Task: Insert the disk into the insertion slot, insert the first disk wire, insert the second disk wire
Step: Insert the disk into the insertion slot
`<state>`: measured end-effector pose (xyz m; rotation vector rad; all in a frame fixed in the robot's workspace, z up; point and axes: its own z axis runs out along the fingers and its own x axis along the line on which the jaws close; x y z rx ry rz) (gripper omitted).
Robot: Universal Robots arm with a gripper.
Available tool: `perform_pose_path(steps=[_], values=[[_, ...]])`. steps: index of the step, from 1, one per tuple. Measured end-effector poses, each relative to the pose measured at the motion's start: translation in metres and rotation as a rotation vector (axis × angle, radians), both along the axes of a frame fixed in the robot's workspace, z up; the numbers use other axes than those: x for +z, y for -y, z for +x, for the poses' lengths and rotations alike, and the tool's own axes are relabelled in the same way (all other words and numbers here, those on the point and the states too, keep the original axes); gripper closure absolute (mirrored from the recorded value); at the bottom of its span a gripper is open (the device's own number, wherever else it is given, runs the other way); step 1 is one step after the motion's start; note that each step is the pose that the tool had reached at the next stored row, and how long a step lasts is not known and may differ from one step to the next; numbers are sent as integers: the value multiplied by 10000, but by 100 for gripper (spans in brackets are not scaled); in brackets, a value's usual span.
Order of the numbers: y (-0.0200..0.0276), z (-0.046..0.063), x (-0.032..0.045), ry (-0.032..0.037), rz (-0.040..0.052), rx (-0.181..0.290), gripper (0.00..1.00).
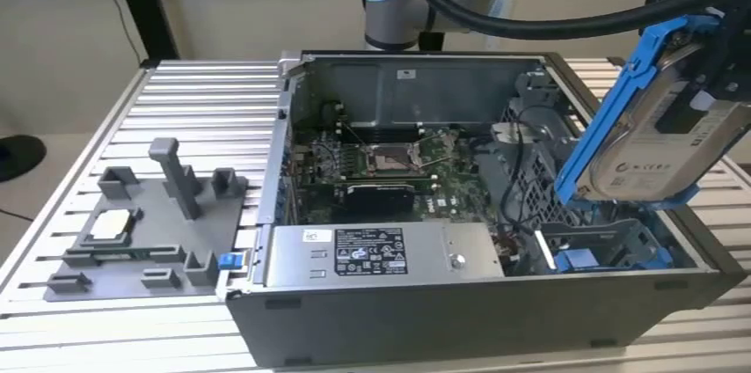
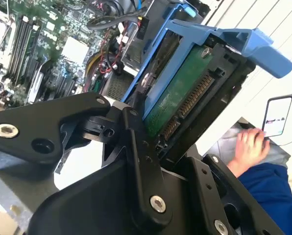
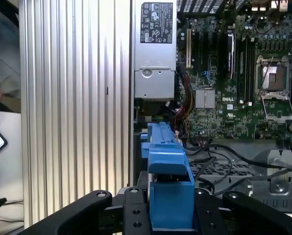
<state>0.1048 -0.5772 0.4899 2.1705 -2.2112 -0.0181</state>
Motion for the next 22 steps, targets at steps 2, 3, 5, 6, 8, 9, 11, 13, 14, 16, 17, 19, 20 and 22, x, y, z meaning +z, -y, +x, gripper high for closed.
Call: perform_pose_path(steps=[2, 3, 5, 6, 8, 9, 11, 13, 14, 16, 17, 19, 20, 22], values=[[2, 1, -9, 0, 0, 0, 100], [4, 0, -14, 0, 1, 0, 100], [6, 1, -22, 0, 1, 0, 100], [7, 1, -25, 0, 1, 0, 100], [9, 1, -34, 0, -1, 0, 100], [9, 1, -40, 0, 1, 0, 100], [10, 1, -51, 0, 1, 0, 100], [10, 1, -63, 0, 0, 0, 100], [10, 1, -69, 0, 1, 1, 100], [11, 1, -82, 0, 1, 0, 100], [11, 1, -88, 0, 1, 0, 100], [11, 1, -101, 0, 0, 0, 100], [11, 2, -106, 0, 0, 0, 100], [11, 2, -118, 0, 1, 0, 100]])
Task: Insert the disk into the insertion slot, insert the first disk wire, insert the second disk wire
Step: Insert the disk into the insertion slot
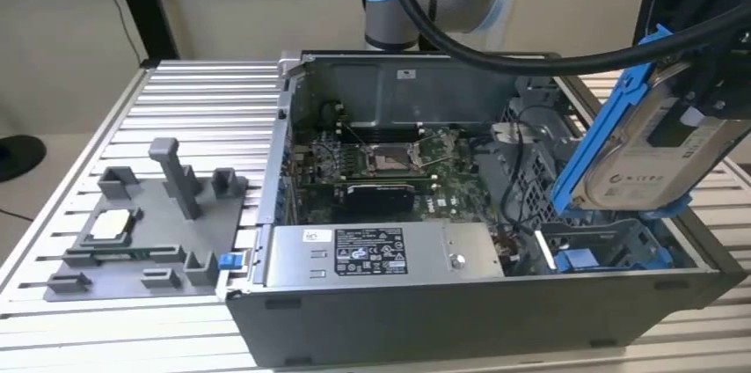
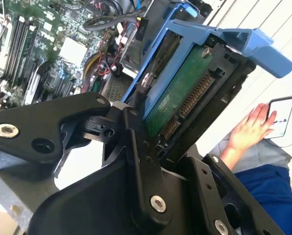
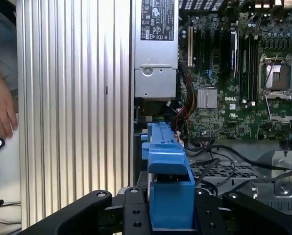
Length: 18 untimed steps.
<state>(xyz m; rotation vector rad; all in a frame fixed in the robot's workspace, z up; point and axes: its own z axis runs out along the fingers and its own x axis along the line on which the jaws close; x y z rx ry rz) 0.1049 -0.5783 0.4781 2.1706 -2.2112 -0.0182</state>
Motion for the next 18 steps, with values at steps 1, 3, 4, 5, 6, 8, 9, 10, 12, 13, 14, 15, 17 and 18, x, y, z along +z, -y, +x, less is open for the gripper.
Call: perform_pose_path(steps=[1, 3, 4, 5, 6, 8, 9, 10, 12, 13, 14, 15, 17, 18], values=[[0, 0, -5, 0, -2, 0, 100], [1, 0, -17, 0, 0, 0, 100], [1, 0, -23, 1, 0, 0, 100], [1, 0, -29, 0, 0, 0, 100], [1, 0, -36, 0, 0, 0, 100], [2, 0, -50, 0, 0, 0, 100], [3, 0, -59, 0, 0, 0, 100], [3, 0, -68, 0, -1, 0, 100], [5, 0, -92, 0, -1, 0, 100], [6, 0, -104, 0, 0, -1, 100], [6, 1, -119, 0, -1, -1, 100], [7, 6, -133, 0, 0, 1, 100], [7, 15, -160, 1, 0, 0, 100], [7, 21, -175, 0, 0, 0, 100]])
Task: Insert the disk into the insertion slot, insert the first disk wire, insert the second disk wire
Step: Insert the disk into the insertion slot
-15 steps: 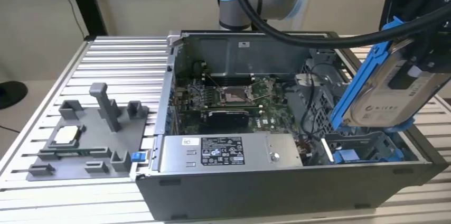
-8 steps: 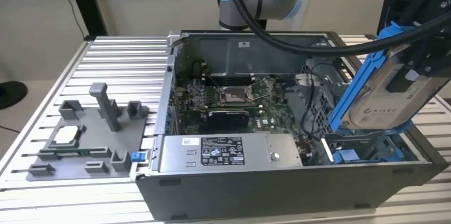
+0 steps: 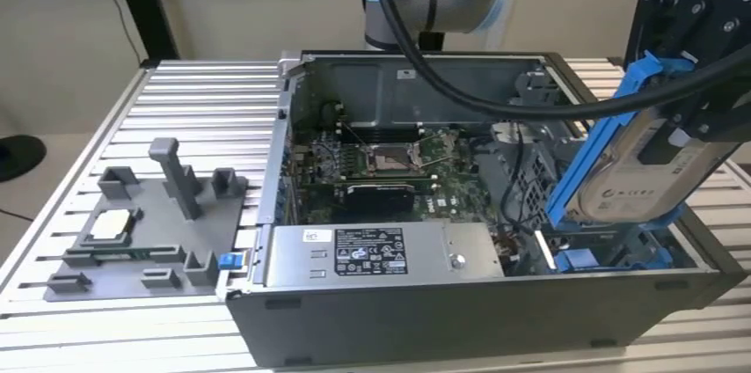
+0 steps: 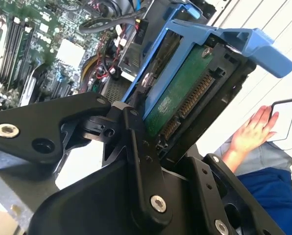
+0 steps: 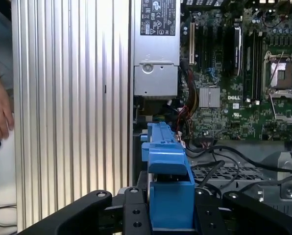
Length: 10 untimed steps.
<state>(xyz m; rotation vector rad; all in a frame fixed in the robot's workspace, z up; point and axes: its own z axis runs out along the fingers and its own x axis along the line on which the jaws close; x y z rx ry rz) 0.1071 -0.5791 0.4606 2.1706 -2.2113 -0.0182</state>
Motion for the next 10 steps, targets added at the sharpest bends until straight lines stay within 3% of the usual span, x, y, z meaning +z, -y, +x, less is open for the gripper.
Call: perform_pose_path(steps=[10], values=[[-4, 112, -86, 0, -3, 1, 100]])
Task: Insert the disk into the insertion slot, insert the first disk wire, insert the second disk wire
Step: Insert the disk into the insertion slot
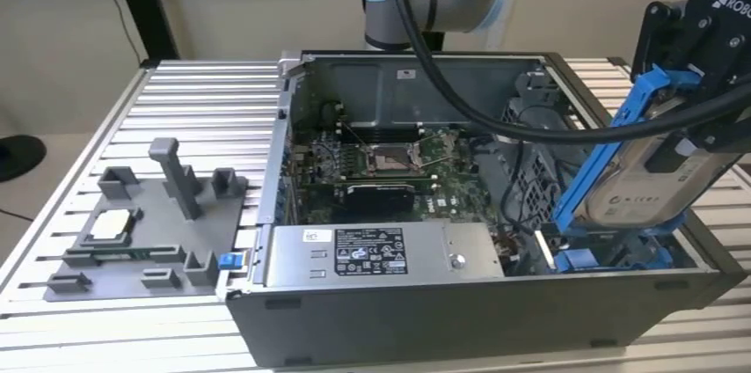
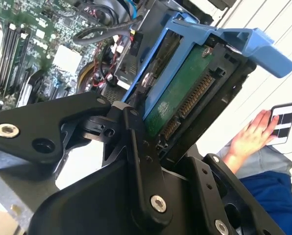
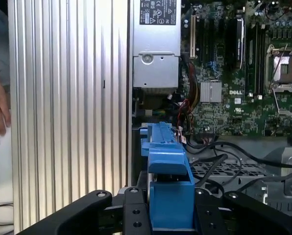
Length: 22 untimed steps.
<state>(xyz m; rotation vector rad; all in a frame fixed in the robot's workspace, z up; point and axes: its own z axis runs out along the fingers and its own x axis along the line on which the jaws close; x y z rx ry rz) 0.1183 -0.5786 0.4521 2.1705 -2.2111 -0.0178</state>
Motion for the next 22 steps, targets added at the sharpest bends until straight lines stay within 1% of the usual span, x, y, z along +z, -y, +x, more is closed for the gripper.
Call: perform_pose_path(steps=[12, 22], values=[[-17, 36, -92, 0, 3, -1, 100], [-18, 37, -109, 0, 4, 0, 100]])
